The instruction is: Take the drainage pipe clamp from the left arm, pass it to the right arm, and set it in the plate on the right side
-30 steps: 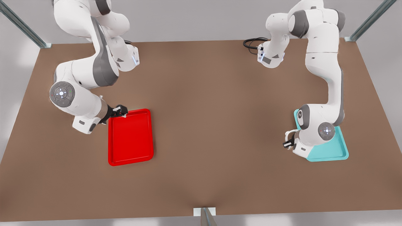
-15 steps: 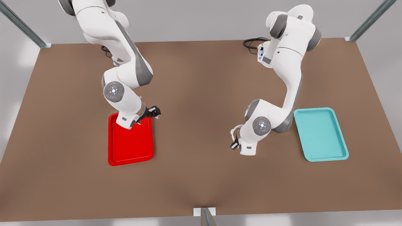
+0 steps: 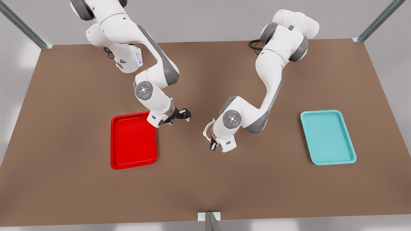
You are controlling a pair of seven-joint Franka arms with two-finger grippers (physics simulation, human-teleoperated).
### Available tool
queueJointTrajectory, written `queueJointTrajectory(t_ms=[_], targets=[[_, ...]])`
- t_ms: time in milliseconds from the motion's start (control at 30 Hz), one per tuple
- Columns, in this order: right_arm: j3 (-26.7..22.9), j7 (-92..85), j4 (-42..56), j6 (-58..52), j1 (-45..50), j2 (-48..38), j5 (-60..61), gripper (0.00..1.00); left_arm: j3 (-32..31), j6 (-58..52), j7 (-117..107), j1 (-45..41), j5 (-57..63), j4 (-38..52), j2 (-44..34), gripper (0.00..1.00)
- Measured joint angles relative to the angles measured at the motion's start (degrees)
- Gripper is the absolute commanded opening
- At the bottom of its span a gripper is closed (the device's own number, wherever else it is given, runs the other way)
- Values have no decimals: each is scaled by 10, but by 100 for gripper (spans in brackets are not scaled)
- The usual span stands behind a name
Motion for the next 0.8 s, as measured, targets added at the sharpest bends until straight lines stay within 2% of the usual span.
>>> queueJointTrajectory(t_ms=[333,800], targets=[[1,38,-33,65,67,28,2,100,0,7,-149,-25,-1,23,8,21],[1,62,-8,104,69,67,16,100,-1,19,-282,-24,-5,24,7,21]])
